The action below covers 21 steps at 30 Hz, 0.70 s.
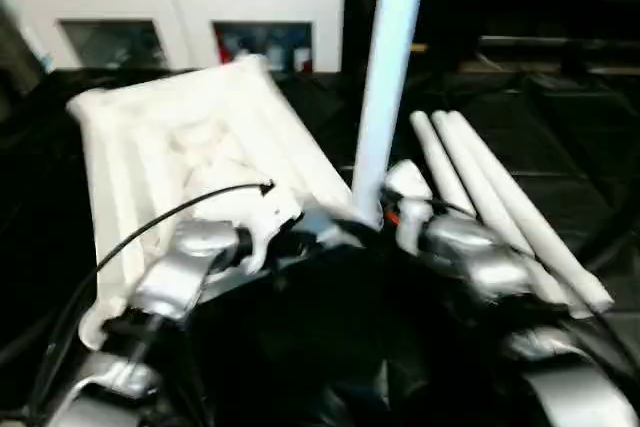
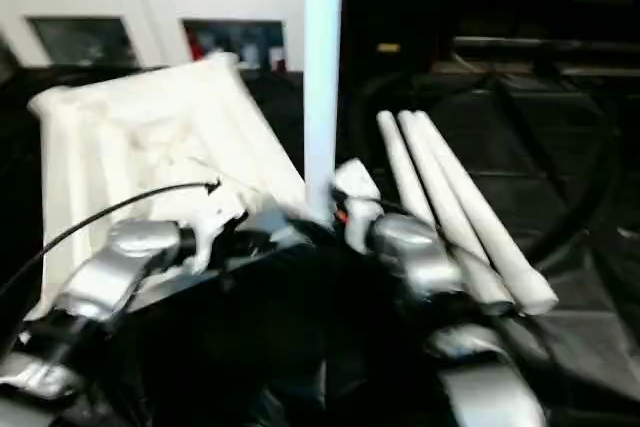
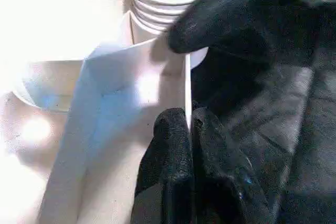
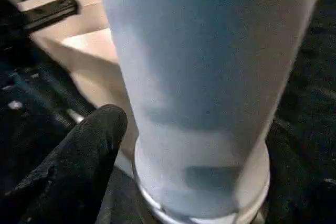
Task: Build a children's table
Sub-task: Rotate leg to tighten
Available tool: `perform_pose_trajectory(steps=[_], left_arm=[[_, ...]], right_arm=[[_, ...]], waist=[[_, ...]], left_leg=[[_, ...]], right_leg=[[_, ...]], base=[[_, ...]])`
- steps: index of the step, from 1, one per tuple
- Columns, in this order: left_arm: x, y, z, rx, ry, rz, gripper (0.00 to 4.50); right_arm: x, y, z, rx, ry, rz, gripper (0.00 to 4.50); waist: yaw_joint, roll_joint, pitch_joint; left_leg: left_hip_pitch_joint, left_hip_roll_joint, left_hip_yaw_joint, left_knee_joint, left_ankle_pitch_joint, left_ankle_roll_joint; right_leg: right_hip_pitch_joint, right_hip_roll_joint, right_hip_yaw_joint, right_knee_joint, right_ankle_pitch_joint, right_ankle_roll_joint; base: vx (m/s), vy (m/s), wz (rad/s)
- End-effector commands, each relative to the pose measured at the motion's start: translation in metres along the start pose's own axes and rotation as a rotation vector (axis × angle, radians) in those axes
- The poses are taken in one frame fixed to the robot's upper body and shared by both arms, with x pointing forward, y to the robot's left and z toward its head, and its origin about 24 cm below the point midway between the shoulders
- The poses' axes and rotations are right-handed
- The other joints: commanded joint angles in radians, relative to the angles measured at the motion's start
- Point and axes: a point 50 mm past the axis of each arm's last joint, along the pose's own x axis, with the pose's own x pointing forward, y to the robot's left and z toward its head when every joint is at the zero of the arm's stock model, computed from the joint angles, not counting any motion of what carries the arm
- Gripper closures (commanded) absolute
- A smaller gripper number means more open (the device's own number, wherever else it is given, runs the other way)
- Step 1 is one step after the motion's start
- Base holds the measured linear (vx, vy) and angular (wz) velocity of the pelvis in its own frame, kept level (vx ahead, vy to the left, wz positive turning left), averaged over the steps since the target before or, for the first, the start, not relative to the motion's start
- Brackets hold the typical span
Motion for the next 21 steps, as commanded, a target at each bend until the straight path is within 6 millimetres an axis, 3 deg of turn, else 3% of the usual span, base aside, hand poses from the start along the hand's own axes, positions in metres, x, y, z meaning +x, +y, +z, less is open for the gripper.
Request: perform_pose_trajectory(steps=[1,7,9,16,19,21], left_arm=[[0.006,-0.007,0.012,0.039,-0.075,-0.067,4.5],[-0.001,-0.005,0.006,0.052,-0.049,-0.09,4.5],[-0.002,-0.005,0.006,0.052,-0.046,-0.1,4.5],[-0.001,-0.007,0.006,0.05,-0.046,-0.107,4.5],[0.003,-0.006,0.008,0.035,-0.057,-0.073,4.5],[0.007,-0.004,0.012,0.022,-0.071,-0.038,4.5]], right_arm=[[0.006,0.018,-0.008,0.014,0.044,0.173,0.59],[-0.007,0.018,-0.009,-0.013,0.083,0.24,0.96],[-0.009,0.017,-0.009,-0.012,0.088,0.237,0.96],[-0.003,0.021,-0.01,-0.006,0.068,0.22,1.62],[0.004,0.018,-0.011,0.004,0.051,0.132,1.66],[0.011,0.011,-0.013,0.014,0.065,-0.005,1.71]], waist=[[0.004,-0.014,-0.061],[0.009,-0.017,-0.059],[0.01,-0.015,-0.06],[0.01,-0.015,-0.063],[0.009,-0.014,-0.061],[0.003,-0.014,-0.058]], left_leg=[[0.005,0.028,-0.001,-0.055,-0.148,0.095],[0.005,0.028,-0.002,-0.057,-0.161,0.08],[0.004,0.028,-0.002,-0.056,-0.156,0.078],[0.003,0.027,-0.002,-0.054,-0.135,0.081],[0.004,0.027,-0.003,-0.056,-0.146,0.076],[0.007,0.027,-0.004,-0.06,-0.176,0.053]], right_leg=[[0.054,-0.068,0.053,-0.068,-0.107,-0.22],[0.053,-0.069,0.054,-0.073,-0.167,-0.202],[0.053,-0.07,0.054,-0.072,-0.163,-0.201],[0.055,-0.068,0.053,-0.067,-0.12,-0.213],[0.053,-0.07,0.053,-0.069,-0.137,-0.211],[0.051,-0.072,0.053,-0.077,-0.205,-0.2]], base=[[0.0,0.0,0.0],[0.0,0.0,0.0],[0.0,0.0,0.0],[0.0,0.0,0.0],[0.0,0.0,0.0],[0.0,0.0,0.0]])
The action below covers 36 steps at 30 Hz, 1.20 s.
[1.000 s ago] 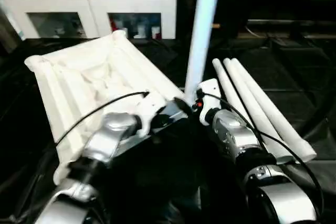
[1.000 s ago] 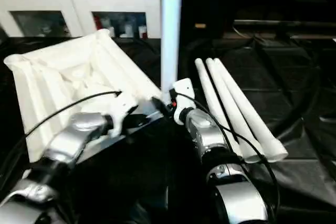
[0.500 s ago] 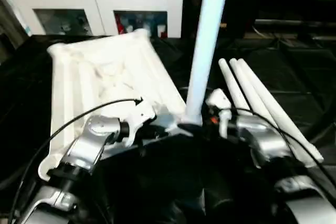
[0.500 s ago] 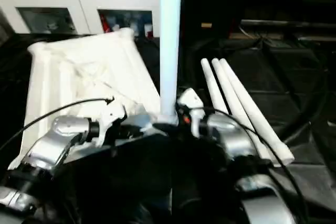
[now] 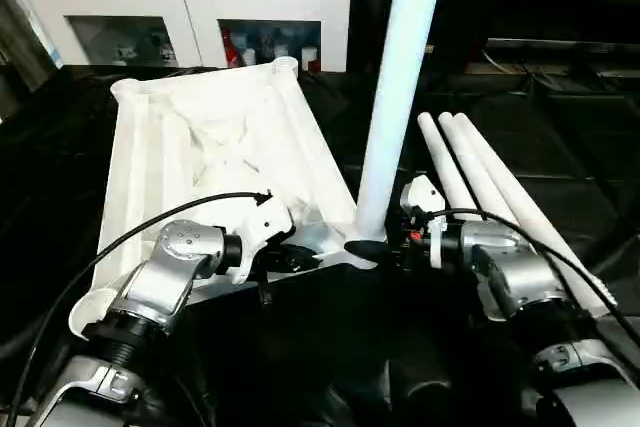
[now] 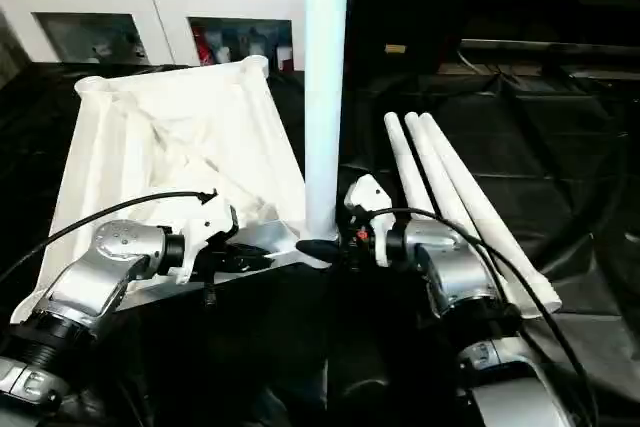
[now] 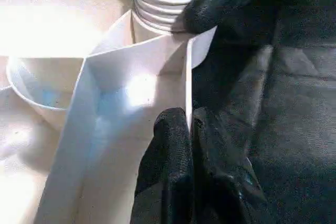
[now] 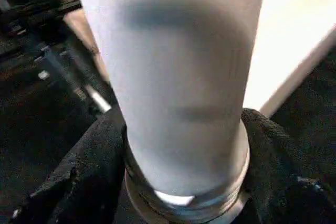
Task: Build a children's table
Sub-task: Rotate leg to tighten
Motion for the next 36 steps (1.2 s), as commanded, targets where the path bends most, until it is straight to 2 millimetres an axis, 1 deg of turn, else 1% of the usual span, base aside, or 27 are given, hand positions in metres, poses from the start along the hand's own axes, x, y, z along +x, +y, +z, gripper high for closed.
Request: perform_pose_trajectory(steps=[1,2,3,4,5,6,8,9,10,11,12,13,14,15,16,18,20,21,22,24,27,28,30,33,34,35,36], left_arm=[[0.017,-0.001,0.021,0.002,-0.087,0.024,4.5],[0.019,0.0,0.022,-0.005,-0.09,0.041,4.5],[0.026,0.003,0.027,-0.019,-0.098,0.09,4.5],[0.027,0.003,0.028,-0.021,-0.098,0.098,4.5],[0.03,0.004,0.03,-0.025,-0.099,0.117,4.5],[0.037,0.007,0.035,-0.034,-0.104,0.168,4.5],[0.042,0.009,0.038,-0.044,-0.106,0.204,4.5],[0.047,0.011,0.041,-0.061,-0.109,0.248,4.5],[0.049,0.011,0.043,-0.063,-0.112,0.252,4.5],[0.057,0.01,0.052,-0.069,-0.135,0.258,4.5],[0.057,0.009,0.052,-0.069,-0.135,0.258,4.5],[0.06,0.008,0.056,-0.063,-0.148,0.245,4.5],[0.061,0.007,0.057,-0.06,-0.151,0.241,4.5],[0.061,0.007,0.058,-0.058,-0.151,0.239,4.5],[0.061,0.005,0.057,-0.048,-0.151,0.22,4.5],[0.059,0.004,0.055,-0.039,-0.148,0.2,4.5],[0.055,0.004,0.051,-0.03,-0.138,0.197,4.5],[0.055,0.004,0.051,-0.03,-0.137,0.197,4.5],[0.053,0.005,0.048,-0.033,-0.126,0.205,4.5],[0.048,0.009,0.042,-0.052,-0.106,0.231,4.5],[0.046,0.013,0.042,-0.071,-0.106,0.267,4.5],[0.045,0.016,0.045,-0.078,-0.123,0.298,4.5],[0.046,0.018,0.049,-0.072,-0.151,0.32,4.5],[0.047,0.018,0.055,-0.046,-0.181,0.342,4.5],[0.047,0.019,0.059,-0.047,-0.211,0.349,4.5],[0.047,0.018,0.065,-0.047,-0.249,0.34,4.22],[0.046,0.016,0.07,-0.043,-0.284,0.32,4.05]], right_arm=[[0.021,0.001,-0.011,0.027,0.067,-0.136,1.72],[0.023,-0.001,-0.011,0.032,0.072,-0.182,1.72],[0.029,-0.005,-0.011,0.073,0.064,-0.277,1.72],[0.03,-0.005,-0.011,0.08,0.062,-0.287,1.73],[0.032,-0.006,-0.011,0.095,0.056,-0.31,1.73],[0.038,-0.005,-0.009,0.126,0.042,-0.357,1.73],[0.043,-0.004,-0.007,0.139,0.035,-0.383,1.73],[0.049,-0.001,-0.006,0.148,0.03,-0.402,1.73],[0.051,0.0,-0.005,0.146,0.03,-0.404,1.73],[0.064,0.008,-0.003,0.135,0.023,-0.409,1.73],[0.064,0.009,-0.003,0.135,0.023,-0.409,1.73],[0.07,0.013,-0.002,0.127,0.012,-0.398,1.73],[0.071,0.014,-0.001,0.123,0.009,-0.393,1.73],[0.073,0.015,-0.001,0.123,0.002,-0.382,1.17],[0.073,0.017,0.0,0.131,-0.011,-0.354,1.04],[0.072,0.017,0.0,0.143,-0.024,-0.326,1.04],[0.068,0.015,0.0,0.135,-0.022,-0.315,0.83],[0.068,0.015,-0.001,0.133,-0.021,-0.314,0.67],[0.064,0.013,-0.002,0.107,-0.011,-0.315,0.53],[0.055,0.009,-0.005,0.047,0.004,-0.299,0.53],[0.045,0.007,-0.006,0.026,-0.004,-0.276,0.53],[0.035,0.003,-0.004,0.014,-0.023,-0.281,0.53],[0.024,-0.001,-0.001,0.002,-0.045,-0.311,0.53],[0.013,-0.004,0.002,0.001,-0.071,-0.349,0.53],[0.008,-0.005,0.003,0.004,-0.082,-0.364,0.53],[0.003,-0.005,0.003,0.002,-0.087,-0.376,0.52],[-0.002,-0.003,0.002,-0.002,-0.087,-0.383,0.52]], waist=[[-0.003,-0.011,-0.055],[-0.005,-0.011,-0.055],[-0.01,-0.011,-0.052],[-0.014,-0.009,-0.051],[-0.012,-0.01,-0.055],[-0.012,-0.012,-0.054],[-0.009,-0.011,-0.055],[-0.006,-0.011,-0.057],[-0.001,-0.01,-0.058],[0.0,-0.012,-0.059],[0.001,-0.013,-0.059],[0.002,-0.013,-0.061],[0.002,-0.013,-0.061],[0.002,-0.013,-0.062],[0.002,-0.012,-0.062],[0.002,-0.011,-0.061],[0.001,-0.012,-0.06],[0.0,-0.008,-0.06],[0.0,-0.009,-0.061],[0.001,-0.01,-0.061],[0.003,-0.014,-0.061],[0.007,-0.014,-0.059],[0.012,-0.015,-0.061],[0.012,-0.016,-0.061],[0.011,-0.01,-0.061],[0.011,-0.012,-0.063],[0.013,-0.012,-0.065]], left_leg=[[0.006,0.025,-0.005,-0.063,-0.19,0.047],[0.005,0.025,-0.006,-0.064,-0.189,0.036],[0.004,0.021,-0.007,-0.066,-0.21,0.026],[0.009,0.022,-0.008,-0.067,-0.228,0.018],[0.013,0.022,-0.007,-0.064,-0.224,0.015],[0.014,0.023,-0.005,-0.064,-0.22,0.02],[0.01,0.022,-0.006,-0.064,-0.208,0.025],[0.01,0.023,-0.005,-0.063,-0.198,0.029],[0.013,0.023,-0.004,-0.062,-0.192,0.031],[0.012,0.023,-0.002,-0.061,-0.182,0.033],[0.01,0.022,-0.003,-0.061,-0.181,0.034],[0.006,0.022,-0.004,-0.061,-0.17,0.037],[0.005,0.023,-0.004,-0.061,-0.165,0.04],[0.004,0.022,-0.004,-0.06,-0.157,0.046],[0.003,0.022,-0.004,-0.059,-0.156,0.053],[0.003,0.022,-0.004,-0.06,-0.166,0.058],[0.003,0.022,-0.004,-0.061,-0.173,0.058],[0.003,0.022,-0.004,-0.061,-0.175,0.056],[0.003,0.023,-0.005,-0.061,-0.174,0.056],[0.002,0.024,-0.005,-0.061,-0.17,0.059],[0.002,0.023,-0.003,-0.059,-0.161,0.068],[0.003,0.024,-0.002,-0.059,-0.163,0.074],[0.001,0.024,-0.003,-0.058,-0.151,0.08],[0.001,0.022,-0.004,-0.059,-0.158,0.078],[0.0,0.021,-0.004,-0.057,-0.158,0.075],[0.0,0.021,-0.004,-0.055,-0.144,0.078],[-0.002,0.021,-0.005,-0.055,-0.127,0.08]], right_leg=[[0.05,-0.072,0.053,-0.084,-0.243,-0.192],[0.05,-0.074,0.052,-0.084,-0.26,-0.188],[0.051,-0.073,0.05,-0.091,-0.316,-0.17],[0.046,-0.073,0.051,-0.097,-0.357,-0.158],[0.046,-0.075,0.052,-0.098,-0.351,-0.156],[0.043,-0.072,0.055,-0.097,-0.326,-0.16],[0.046,-0.071,0.054,-0.094,-0.306,-0.161],[0.046,-0.071,0.055,-0.091,-0.28,-0.163],[0.043,-0.071,0.055,-0.091,-0.261,-0.167],[0.042,-0.071,0.056,-0.088,-0.239,-0.174],[0.044,-0.073,0.055,-0.088,-0.239,-0.176],[0.048,-0.074,0.054,-0.086,-0.23,-0.174],[0.048,-0.074,0.054,-0.085,-0.221,-0.174],[0.048,-0.074,0.054,-0.083,-0.204,-0.176],[0.049,-0.073,0.054,-0.082,-0.195,-0.178],[0.049,-0.073,0.053,-0.083,-0.199,-0.18],[0.05,-0.073,0.053,-0.085,-0.211,-0.177],[0.05,-0.074,0.053,-0.086,-0.216,-0.176],[0.05,-0.073,0.053,-0.084,-0.205,-0.179],[0.051,-0.073,0.052,-0.082,-0.194,-0.183],[0.052,-0.072,0.053,-0.081,-0.177,-0.187],[0.052,-0.071,0.053,-0.084,-0.18,-0.182],[0.054,-0.071,0.053,-0.082,-0.171,-0.177],[0.054,-0.07,0.052,-0.085,-0.185,-0.167],[0.054,-0.069,0.052,-0.085,-0.189,-0.163],[0.055,-0.067,0.053,-0.087,-0.166,-0.158],[0.057,-0.068,0.054,-0.082,-0.139,-0.161]], base=[[0.0,0.0,0.0],[0.0,0.0,0.0],[0.0,0.0,0.0],[0.0,0.0,0.0],[0.0,0.0,0.0],[0.0,0.0,0.0],[0.0,0.0,0.0],[0.0,0.0,0.0],[0.0,0.0,0.0],[0.0,0.0,0.0],[0.0,0.0,0.0],[0.0,0.0,0.0],[0.0,0.0,0.0],[0.0,0.0,0.0],[0.0,0.0,0.0],[0.0,0.0,0.0],[0.0,0.0,0.0],[0.0,0.0,0.0],[0.0,0.0,0.0],[0.0,0.0,0.0],[0.0,0.0,0.0],[0.0,0.0,0.0],[0.0,0.0,0.0],[0.0,0.0,0.0],[0.0,0.0,0.0],[0.0,0.0,0.0],[0.0,0.0,0.0]])
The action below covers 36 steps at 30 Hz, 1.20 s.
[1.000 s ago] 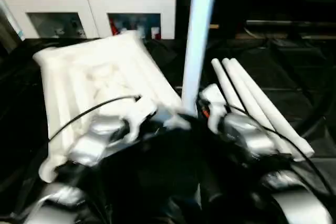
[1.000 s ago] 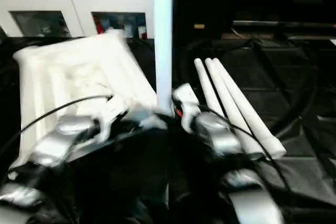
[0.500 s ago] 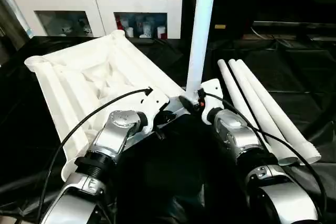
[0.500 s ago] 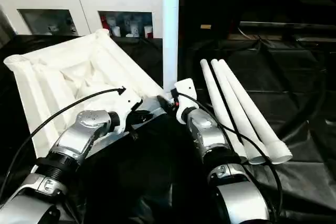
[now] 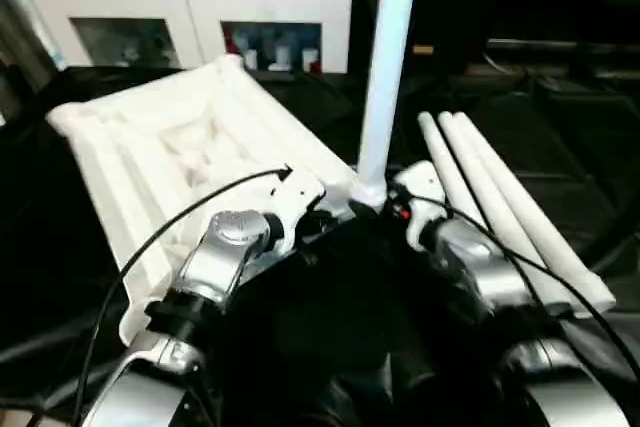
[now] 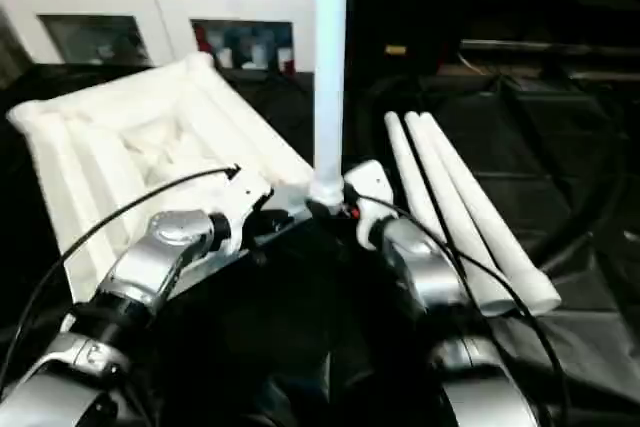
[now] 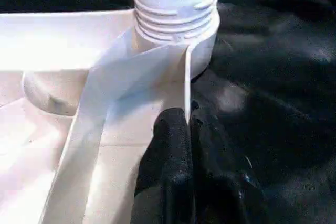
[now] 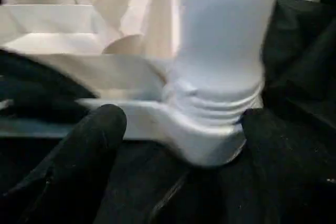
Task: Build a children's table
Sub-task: Rotate leg to tighten, then rotate table base
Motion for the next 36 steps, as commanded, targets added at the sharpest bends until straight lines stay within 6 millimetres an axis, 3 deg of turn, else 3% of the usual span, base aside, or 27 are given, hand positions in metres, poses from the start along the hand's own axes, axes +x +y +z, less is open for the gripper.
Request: perform_pose_trajectory(steps=[1,2,5,9,11,13,14,15,17,20,21,22,27,29,30,31,34,36], left_arm=[[0.0,-0.003,0.04,0.035,-0.205,-0.028,4.05],[-0.002,-0.005,0.042,0.041,-0.21,-0.051,3.94],[-0.012,0.004,0.04,0.094,-0.174,0.009,3.67],[-0.03,0.032,0.038,0.101,-0.153,0.21,3.61],[-0.051,0.055,0.038,0.115,-0.135,0.357,3.61],[-0.076,0.076,0.04,0.143,-0.113,0.515,3.61],[-0.091,0.087,0.038,0.155,-0.089,0.603,3.61],[-0.091,0.087,0.038,0.155,-0.089,0.603,3.61],[-0.126,0.108,0.029,0.221,0.016,0.77,3.61],[-0.152,0.12,0.019,0.282,0.129,0.857,3.61],[-0.164,0.124,0.011,0.26,0.178,0.88,3.61],[-0.177,0.128,0.0,0.23,0.252,0.887,3.61],[-0.192,0.127,-0.024,0.217,0.419,0.842,3.61],[-0.198,0.125,-0.031,0.198,0.461,0.814,3.61],[-0.198,0.125,-0.031,0.197,0.464,0.812,3.61],[-0.201,0.125,-0.033,0.197,0.49,0.805,3.98],[-0.202,0.125,-0.035,0.197,0.516,0.777,4.01],[-0.201,0.123,-0.037,0.18,0.532,0.744,4.28]], right_arm=[[-0.001,0.005,0.005,-0.002,-0.007,0.03,0.52],[-0.003,0.007,0.003,-0.007,0.003,0.035,0.52],[-0.004,0.015,-0.003,-0.018,0.04,0.062,0.52],[0.001,0.021,-0.008,0.002,0.072,0.05,0.52],[0.005,0.022,-0.01,0.013,0.107,0.02,0.52],[0.008,0.022,-0.012,0.009,0.141,0.008,0.52],[0.01,0.021,-0.013,0.0,0.16,0.007,0.52],[0.01,0.021,-0.013,0.0,0.16,0.007,0.52],[0.014,0.022,-0.014,-0.021,0.202,0.008,0.52],[0.017,0.023,-0.014,-0.039,0.221,0.018,0.52],[0.018,0.024,-0.014,-0.049,0.227,0.024,0.52],[0.021,0.026,-0.014,-0.062,0.233,0.029,0.52],[0.03,0.033,-0.012,-0.098,0.24,0.043,0.52],[0.036,0.036,-0.009,-0.113,0.236,0.044,0.52],[0.036,0.036,-0.009,-0.113,0.236,0.044,0.52],[0.038,0.037,-0.007,-0.112,0.229,0.042,0.52],[0.04,0.037,-0.006,-0.088,0.22,0.034,0.86],[0.041,0.038,-0.006,-0.088,0.221,0.035,0.9]], waist=[[0.004,-0.013,-0.07],[0.006,-0.003,-0.074],[0.001,0.002,-0.073],[-0.018,-0.004,-0.064],[-0.023,-0.011,-0.061],[-0.021,-0.005,-0.062],[-0.024,-0.003,-0.061],[-0.024,-0.003,-0.061],[-0.025,0.001,-0.062],[-0.023,0.007,-0.065],[-0.023,0.004,-0.064],[-0.022,0.008,-0.063],[-0.022,0.013,-0.056],[-0.024,0.026,-0.055],[-0.03,0.026,-0.054],[-0.027,0.031,-0.054],[-0.029,0.028,-0.052],[-0.029,0.024,-0.052]], left_leg=[[0.004,0.023,-0.006,-0.052,-0.1,0.089],[0.003,0.026,-0.008,-0.051,-0.09,0.091],[0.001,0.029,-0.009,-0.047,-0.082,0.105],[-0.001,0.021,-0.008,-0.053,-0.164,0.081],[0.002,0.022,-0.009,-0.056,-0.175,0.061],[0.007,0.025,-0.01,-0.057,-0.177,0.049],[0.007,0.027,-0.011,-0.059,-0.178,0.044],[0.007,0.027,-0.011,-0.059,-0.178,0.044],[0.007,0.026,-0.011,-0.058,-0.169,0.038],[0.009,0.025,-0.011,-0.055,-0.153,0.034],[0.01,0.025,-0.01,-0.055,-0.151,0.035],[0.009,0.024,-0.011,-0.056,-0.153,0.03],[0.014,0.024,-0.014,-0.066,-0.27,-0.006],[0.017,0.025,-0.017,-0.069,-0.308,-0.021],[0.014,0.023,-0.018,-0.071,-0.325,-0.027],[0.019,0.022,-0.019,-0.07,-0.34,-0.028],[0.02,0.022,-0.02,-0.071,-0.369,-0.028],[0.02,0.023,-0.02,-0.072,-0.357,-0.025]], right_leg=[[0.061,-0.066,0.053,-0.07,-0.089,-0.176],[0.061,-0.068,0.052,-0.064,-0.044,-0.2],[0.058,-0.063,0.05,-0.055,0.044,-0.236],[0.062,-0.064,0.046,-0.071,-0.091,-0.204],[0.058,-0.063,0.047,-0.077,-0.159,-0.183],[0.054,-0.064,0.049,-0.074,-0.17,-0.18],[0.052,-0.061,0.048,-0.072,-0.161,-0.184],[0.052,-0.061,0.048,-0.072,-0.161,-0.184],[0.052,-0.059,0.049,-0.065,-0.116,-0.19],[0.05,-0.059,0.05,-0.058,-0.074,-0.192],[0.049,-0.059,0.051,-0.059,-0.067,-0.193],[0.048,-0.06,0.05,-0.056,-0.064,-0.202],[0.043,-0.063,0.052,-0.07,-0.184,-0.188],[0.04,-0.065,0.052,-0.073,-0.206,-0.185],[0.043,-0.063,0.051,-0.074,-0.206,-0.188],[0.041,-0.064,0.052,-0.075,-0.215,-0.189],[0.04,-0.065,0.052,-0.08,-0.253,-0.186],[0.04,-0.066,0.053,-0.079,-0.25,-0.187]], base=[[0.0,0.0,0.0],[0.0,0.0,0.0],[0.0,0.0,0.0],[0.0,0.0,0.0],[0.0,0.0,0.0],[0.0,0.0,0.0],[0.0,0.0,0.0],[0.0,0.0,0.0],[0.0,0.0,0.0],[0.0,0.0,0.0],[0.0,0.0,0.0],[0.0,0.0,0.0],[0.0,0.0,0.0],[0.0,0.0,0.0],[0.0,0.0,0.0],[0.0,0.0,0.0],[0.0,0.0,0.0],[0.0,0.0,0.0]])
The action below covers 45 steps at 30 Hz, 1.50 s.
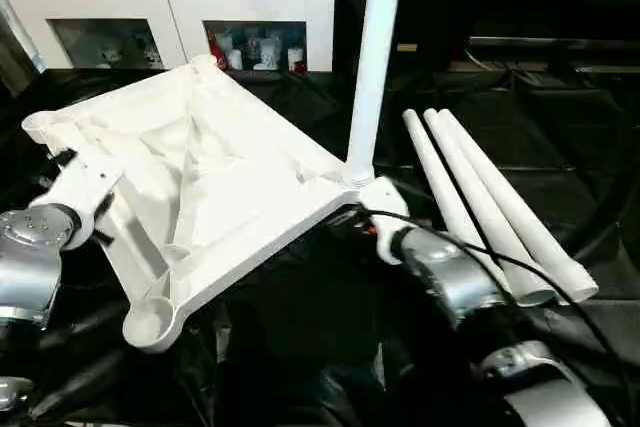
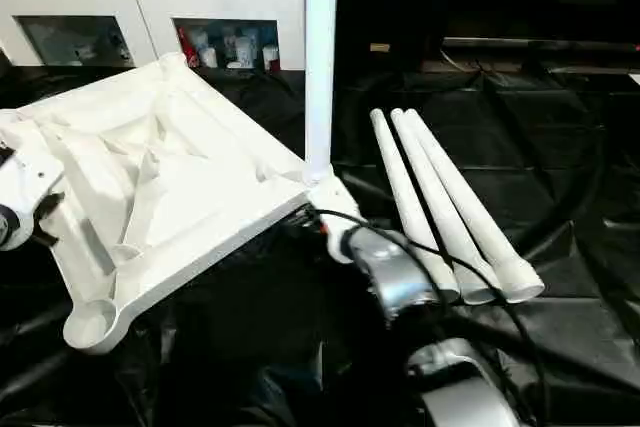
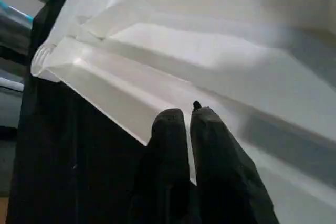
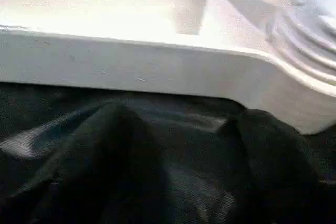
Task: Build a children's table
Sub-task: Rotate table base
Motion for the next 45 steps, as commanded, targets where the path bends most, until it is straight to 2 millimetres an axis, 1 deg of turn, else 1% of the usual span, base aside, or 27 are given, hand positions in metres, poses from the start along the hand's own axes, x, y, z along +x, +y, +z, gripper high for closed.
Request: perform_pose_trajectory(steps=[1,3,6,7,9,10,12,13,14,15,17,20,21,25,26,30,31,33,34,36,37,38,39,41,42,44,45], left_arm=[[-0.002,-0.003,0.0,0.023,0.024,-0.052,4.43],[-0.003,-0.005,-0.002,0.025,0.035,-0.065,4.43],[-0.005,-0.009,-0.006,0.047,0.063,-0.098,4.48],[-0.005,-0.012,-0.007,0.044,0.066,-0.125,4.5],[-0.006,-0.02,-0.008,0.063,0.078,-0.189,4.5],[-0.006,-0.025,-0.01,0.078,0.085,-0.231,4.5],[-0.007,-0.031,-0.011,0.089,0.095,-0.285,4.5],[-0.011,-0.038,-0.013,0.1,0.111,-0.367,4.5],[-0.011,-0.039,-0.013,0.101,0.112,-0.371,4.5],[-0.014,-0.043,-0.014,0.11,0.12,-0.413,4.5],[-0.018,-0.05,-0.013,0.117,0.124,-0.491,4.5],[-0.023,-0.057,-0.011,0.12,0.113,-0.567,4.5],[-0.028,-0.066,-0.006,0.127,0.085,-0.666,4.5],[-0.041,-0.082,0.008,0.141,0.01,-0.842,4.5],[-0.041,-0.082,0.008,0.141,0.01,-0.842,4.5],[-0.047,-0.094,0.023,0.15,-0.071,-0.941,4.5],[-0.048,-0.099,0.029,0.156,-0.111,-0.968,4.5],[-0.048,-0.108,0.039,0.161,-0.173,-0.994,4.5],[-0.046,-0.113,0.046,0.171,-0.213,-0.998,4.5],[-0.043,-0.12,0.056,0.179,-0.261,-0.999,4.5],[-0.041,-0.124,0.061,0.184,-0.285,-1.0,4.5],[-0.04,-0.127,0.067,0.183,-0.312,-1.0,4.5],[-0.039,-0.129,0.07,0.183,-0.325,-1.001,4.5],[-0.036,-0.137,0.083,0.188,-0.371,-1.003,4.5],[-0.034,-0.14,0.089,0.192,-0.392,-1.002,4.5],[-0.031,-0.145,0.096,0.197,-0.411,-0.996,4.5],[-0.03,-0.145,0.097,0.195,-0.414,-0.992,4.5]], right_arm=[[0.002,-0.001,0.003,-0.012,0.003,-0.002,1.23],[0.002,-0.001,0.003,-0.013,0.003,-0.002,1.3],[0.004,-0.002,0.003,-0.016,0.008,-0.005,1.4],[0.005,-0.002,0.002,-0.016,0.01,-0.006,1.68],[0.006,-0.003,0.002,-0.016,0.012,-0.009,1.74],[0.006,-0.004,0.003,-0.014,0.012,-0.013,1.74],[0.007,-0.005,0.004,-0.011,0.012,-0.018,2.02],[0.008,-0.005,0.005,-0.01,0.011,-0.021,2.16],[0.008,-0.005,0.005,-0.01,0.011,-0.021,2.16],[0.009,-0.005,0.006,-0.01,0.01,-0.022,2.27],[0.01,-0.005,0.008,-0.009,0.006,-0.023,2.5],[0.011,-0.005,0.009,-0.009,0.003,-0.021,2.71],[0.012,-0.004,0.009,-0.011,-0.001,-0.02,2.82],[0.014,-0.004,0.012,-0.019,-0.011,-0.018,3.21],[0.014,-0.004,0.012,-0.019,-0.011,-0.018,3.21],[0.014,-0.005,0.013,-0.022,-0.013,-0.02,3.58],[0.014,-0.006,0.013,-0.024,-0.014,-0.02,3.66],[0.014,-0.006,0.013,-0.027,-0.015,-0.018,3.94],[0.015,-0.006,0.013,-0.029,-0.015,-0.017,3.94],[0.015,-0.005,0.013,-0.031,-0.016,-0.013,4.11],[0.015,-0.005,0.013,-0.033,-0.016,-0.011,4.11],[0.015,-0.004,0.013,-0.034,-0.017,-0.009,4.37],[0.015,-0.004,0.013,-0.034,-0.017,-0.008,4.46],[0.015,-0.003,0.013,-0.038,-0.017,-0.003,4.5],[0.015,-0.003,0.013,-0.039,-0.018,-0.001,4.5],[0.015,-0.004,0.013,-0.041,-0.019,0.001,4.5],[0.015,-0.004,0.013,-0.041,-0.019,0.001,4.5]], waist=[[0.002,0.021,-0.058],[0.003,0.024,-0.059],[0.003,0.022,-0.061],[0.003,0.023,-0.062],[0.005,0.024,-0.062],[0.005,0.024,-0.06],[0.007,0.024,-0.058],[0.007,0.026,-0.057],[0.006,0.026,-0.055],[0.007,0.027,-0.055],[0.005,0.026,-0.055],[0.006,0.026,-0.055],[0.006,0.025,-0.053],[0.003,0.027,-0.055],[0.003,0.027,-0.055],[-0.003,0.027,-0.059],[-0.005,0.021,-0.059],[-0.006,0.02,-0.06],[-0.005,0.022,-0.057],[-0.005,0.017,-0.058],[-0.004,0.018,-0.058],[-0.004,0.018,-0.059],[-0.004,0.016,-0.059],[-0.004,0.014,-0.061],[-0.005,0.013,-0.06],[-0.006,0.016,-0.062],[-0.008,0.014,-0.064]], left_leg=[[0.019,0.023,-0.015,-0.077,-0.342,-0.026],[0.017,0.024,-0.015,-0.076,-0.325,-0.024],[0.016,0.024,-0.014,-0.074,-0.303,-0.019],[0.015,0.023,-0.014,-0.074,-0.295,-0.017],[0.016,0.023,-0.013,-0.074,-0.293,-0.015],[0.016,0.023,-0.013,-0.075,-0.303,-0.016],[0.017,0.023,-0.013,-0.076,-0.323,-0.018],[0.019,0.024,-0.013,-0.077,-0.336,-0.023],[0.017,0.025,-0.015,-0.079,-0.347,-0.026],[0.023,0.024,-0.014,-0.078,-0.365,-0.03],[0.02,0.024,-0.015,-0.079,-0.361,-0.03],[0.022,0.023,-0.013,-0.078,-0.357,-0.03],[0.022,0.023,-0.013,-0.079,-0.354,-0.028],[0.02,0.023,-0.012,-0.079,-0.345,-0.034],[0.02,0.023,-0.012,-0.079,-0.345,-0.034],[0.016,0.021,-0.01,-0.076,-0.307,-0.03],[0.014,0.02,-0.009,-0.075,-0.294,-0.027],[0.014,0.02,-0.007,-0.073,-0.279,-0.023],[0.016,0.019,-0.006,-0.073,-0.288,-0.021],[0.016,0.019,-0.005,-0.072,-0.293,-0.02],[0.015,0.019,-0.006,-0.071,-0.287,-0.02],[0.013,0.019,-0.007,-0.071,-0.282,-0.02],[0.013,0.018,-0.006,-0.07,-0.276,-0.018],[0.012,0.018,-0.006,-0.067,-0.251,-0.012],[0.009,0.016,-0.005,-0.068,-0.246,-0.009],[0.009,0.016,-0.005,-0.066,-0.238,-0.008],[0.007,0.016,-0.006,-0.065,-0.224,-0.005]], right_leg=[[0.041,-0.067,0.056,-0.08,-0.234,-0.188],[0.042,-0.067,0.056,-0.077,-0.213,-0.195],[0.044,-0.067,0.056,-0.07,-0.17,-0.21],[0.044,-0.067,0.056,-0.069,-0.159,-0.214],[0.043,-0.067,0.056,-0.069,-0.153,-0.218],[0.044,-0.067,0.056,-0.07,-0.165,-0.218],[0.042,-0.068,0.057,-0.072,-0.194,-0.216],[0.041,-0.07,0.058,-0.074,-0.213,-0.213],[0.042,-0.071,0.058,-0.075,-0.231,-0.21],[0.037,-0.069,0.058,-0.078,-0.249,-0.206],[0.04,-0.07,0.059,-0.076,-0.246,-0.208],[0.039,-0.069,0.059,-0.078,-0.251,-0.207],[0.039,-0.069,0.06,-0.079,-0.255,-0.207],[0.041,-0.066,0.06,-0.073,-0.228,-0.215],[0.041,-0.066,0.06,-0.073,-0.228,-0.215],[0.046,-0.062,0.058,-0.064,-0.157,-0.232],[0.049,-0.062,0.058,-0.064,-0.146,-0.234],[0.05,-0.064,0.059,-0.064,-0.141,-0.236],[0.048,-0.063,0.058,-0.067,-0.164,-0.233],[0.049,-0.064,0.059,-0.07,-0.187,-0.225],[0.051,-0.064,0.059,-0.069,-0.19,-0.221],[0.052,-0.065,0.06,-0.068,-0.188,-0.22],[0.053,-0.065,0.059,-0.07,-0.195,-0.215],[0.054,-0.065,0.059,-0.068,-0.178,-0.215],[0.056,-0.065,0.059,-0.069,-0.177,-0.214],[0.057,-0.064,0.058,-0.069,-0.168,-0.213],[0.059,-0.064,0.057,-0.066,-0.148,-0.215]], base=[[0.0,0.0,0.0],[0.0,0.0,0.0],[0.0,0.0,0.0],[0.0,0.0,0.0],[0.0,0.0,0.0],[0.0,0.0,0.0],[0.0,0.0,0.0],[0.0,0.0,0.0],[0.0,0.0,0.0],[0.0,0.0,0.0],[0.0,0.0,0.0],[0.0,0.0,0.0],[0.0,0.0,0.0],[0.0,0.0,0.0],[0.0,0.0,0.0],[0.0,0.0,0.0],[0.0,0.0,0.0],[0.0,0.0,0.0],[0.0,0.0,0.0],[0.0,0.0,0.0],[0.0,0.0,0.0],[0.0,0.0,0.0],[0.0,0.0,0.0],[0.0,0.0,0.0],[0.0,0.0,0.0],[0.0,0.0,0.0],[0.0,0.0,0.0]])
